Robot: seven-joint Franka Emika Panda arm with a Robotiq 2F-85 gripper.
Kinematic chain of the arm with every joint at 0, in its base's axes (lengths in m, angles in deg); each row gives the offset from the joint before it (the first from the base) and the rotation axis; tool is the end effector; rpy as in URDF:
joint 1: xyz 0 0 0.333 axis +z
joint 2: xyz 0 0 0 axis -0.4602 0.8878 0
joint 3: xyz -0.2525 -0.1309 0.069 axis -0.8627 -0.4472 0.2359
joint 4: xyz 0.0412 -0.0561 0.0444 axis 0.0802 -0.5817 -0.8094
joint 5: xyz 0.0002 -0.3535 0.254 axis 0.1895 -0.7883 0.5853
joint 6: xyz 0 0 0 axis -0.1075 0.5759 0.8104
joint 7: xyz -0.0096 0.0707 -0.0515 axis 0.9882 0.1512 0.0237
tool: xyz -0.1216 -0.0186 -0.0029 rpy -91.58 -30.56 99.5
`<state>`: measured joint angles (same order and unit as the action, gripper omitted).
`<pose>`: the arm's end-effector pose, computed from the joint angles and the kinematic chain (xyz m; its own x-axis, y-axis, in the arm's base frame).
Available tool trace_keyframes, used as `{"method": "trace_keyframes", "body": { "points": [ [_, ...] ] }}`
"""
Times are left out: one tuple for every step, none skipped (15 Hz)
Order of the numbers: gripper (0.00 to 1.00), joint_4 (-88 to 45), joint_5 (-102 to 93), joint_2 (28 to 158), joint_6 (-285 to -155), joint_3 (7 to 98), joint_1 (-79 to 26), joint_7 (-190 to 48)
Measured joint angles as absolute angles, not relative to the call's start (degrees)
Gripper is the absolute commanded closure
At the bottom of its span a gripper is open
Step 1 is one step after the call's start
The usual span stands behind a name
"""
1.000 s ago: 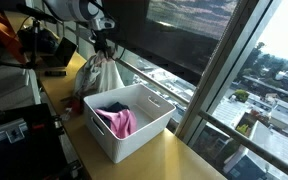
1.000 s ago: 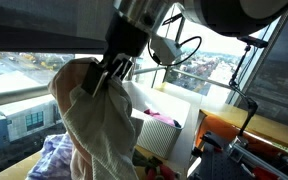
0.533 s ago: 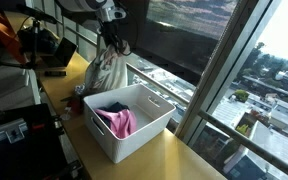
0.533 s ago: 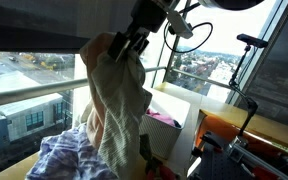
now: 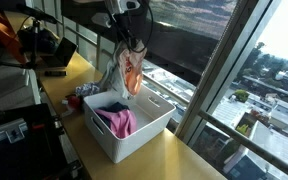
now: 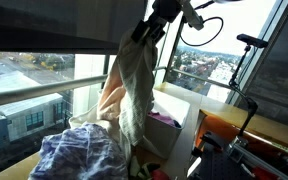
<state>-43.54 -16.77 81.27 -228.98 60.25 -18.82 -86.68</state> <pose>0.6362 0.1390 0.4042 0.8954 0.0547 0.4418 0.0243 -0.9969 0.0742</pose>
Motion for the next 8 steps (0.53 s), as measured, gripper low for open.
{"method": "trace_keyframes", "body": {
  "points": [
    [1.00,-43.73,-16.72,81.12,-228.98,60.24,-19.37,-86.58],
    [1.00,-43.84,-16.71,81.10,-228.98,60.23,-19.86,-86.54],
    [1.00,-43.96,-16.70,81.10,-228.98,60.18,-20.32,-86.50],
    [1.00,-44.06,-16.67,81.10,-228.98,60.10,-20.78,-86.44],
    [1.00,-44.16,-16.64,81.08,-228.98,60.01,-21.25,-86.33],
    [1.00,-44.18,-16.59,81.03,-228.98,59.84,-21.68,-86.16],
    [1.00,-44.18,-16.58,80.91,-228.98,59.66,-22.17,-85.98],
    [1.00,-44.18,-16.58,80.63,-228.98,59.47,-22.70,-85.76]
  ]
}}
